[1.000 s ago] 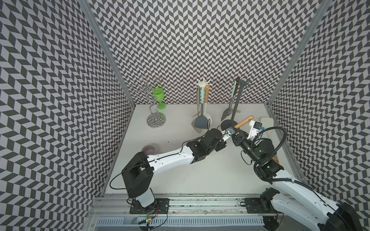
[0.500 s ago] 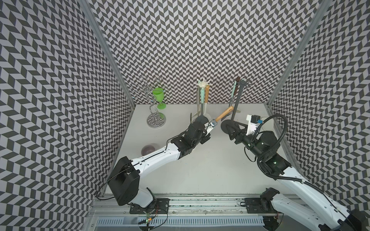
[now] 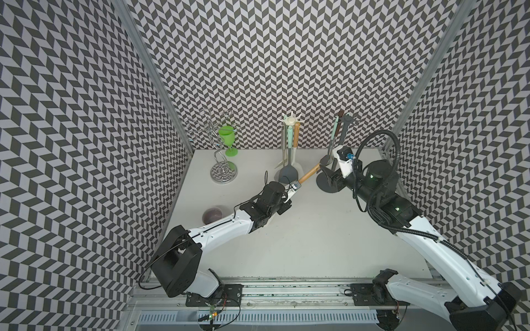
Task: Take the spatula off the kitchen utensil rack
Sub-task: Place the spatula at the center of the board.
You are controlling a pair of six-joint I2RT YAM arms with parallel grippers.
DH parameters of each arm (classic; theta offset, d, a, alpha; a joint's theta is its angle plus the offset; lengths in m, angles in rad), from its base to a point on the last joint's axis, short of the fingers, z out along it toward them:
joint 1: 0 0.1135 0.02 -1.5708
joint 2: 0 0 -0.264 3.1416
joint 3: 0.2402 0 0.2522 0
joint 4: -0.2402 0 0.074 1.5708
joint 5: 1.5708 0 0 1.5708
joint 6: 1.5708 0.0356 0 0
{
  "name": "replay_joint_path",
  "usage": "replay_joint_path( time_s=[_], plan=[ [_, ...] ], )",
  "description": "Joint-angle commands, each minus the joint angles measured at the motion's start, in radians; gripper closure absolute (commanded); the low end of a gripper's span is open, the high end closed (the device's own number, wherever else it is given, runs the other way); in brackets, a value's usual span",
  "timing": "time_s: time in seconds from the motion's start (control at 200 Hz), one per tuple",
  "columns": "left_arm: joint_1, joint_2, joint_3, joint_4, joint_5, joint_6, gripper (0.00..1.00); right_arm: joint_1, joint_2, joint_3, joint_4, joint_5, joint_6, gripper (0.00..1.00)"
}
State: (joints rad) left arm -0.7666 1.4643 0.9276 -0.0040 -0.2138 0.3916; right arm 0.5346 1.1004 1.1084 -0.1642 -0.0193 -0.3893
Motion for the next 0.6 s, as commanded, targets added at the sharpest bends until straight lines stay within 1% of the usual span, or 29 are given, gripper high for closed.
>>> replay_joint_path(
  time_s=[0.0, 0.045, 0.13, 0.295, 0.416, 0.516, 0.596],
  plan=[
    [-0.009, -0.005, 0.004, 0.058, 0.016, -0.003, 1.00, 0.008, 0.029, 0.022, -0.048, -0.009, -0.340, 0.29],
    [-0.015, -0.003, 0.008, 0.056, 0.014, -0.002, 1.00, 0.009, 0.041, 0.022, -0.063, -0.016, -0.430, 0.26],
    [-0.024, 0.002, 0.011, 0.047, 0.016, 0.003, 1.00, 0.014, 0.056, 0.011, -0.068, -0.009, -0.604, 0.22],
    [-0.043, 0.016, 0.005, 0.039, 0.004, 0.016, 1.00, 0.039, 0.073, 0.007, -0.045, 0.022, -0.781, 0.20],
    [-0.055, 0.025, -0.006, 0.056, -0.013, 0.023, 1.00, 0.082, 0.092, -0.034, -0.007, 0.109, -0.915, 0.16],
    [-0.068, 0.021, -0.022, 0.076, -0.016, 0.026, 1.00, 0.094, 0.121, -0.049, 0.000, 0.165, -0.995, 0.16],
    [-0.072, 0.028, -0.020, 0.079, -0.016, 0.029, 1.00, 0.100, 0.139, -0.057, 0.009, 0.188, -1.044, 0.19]
  ],
)
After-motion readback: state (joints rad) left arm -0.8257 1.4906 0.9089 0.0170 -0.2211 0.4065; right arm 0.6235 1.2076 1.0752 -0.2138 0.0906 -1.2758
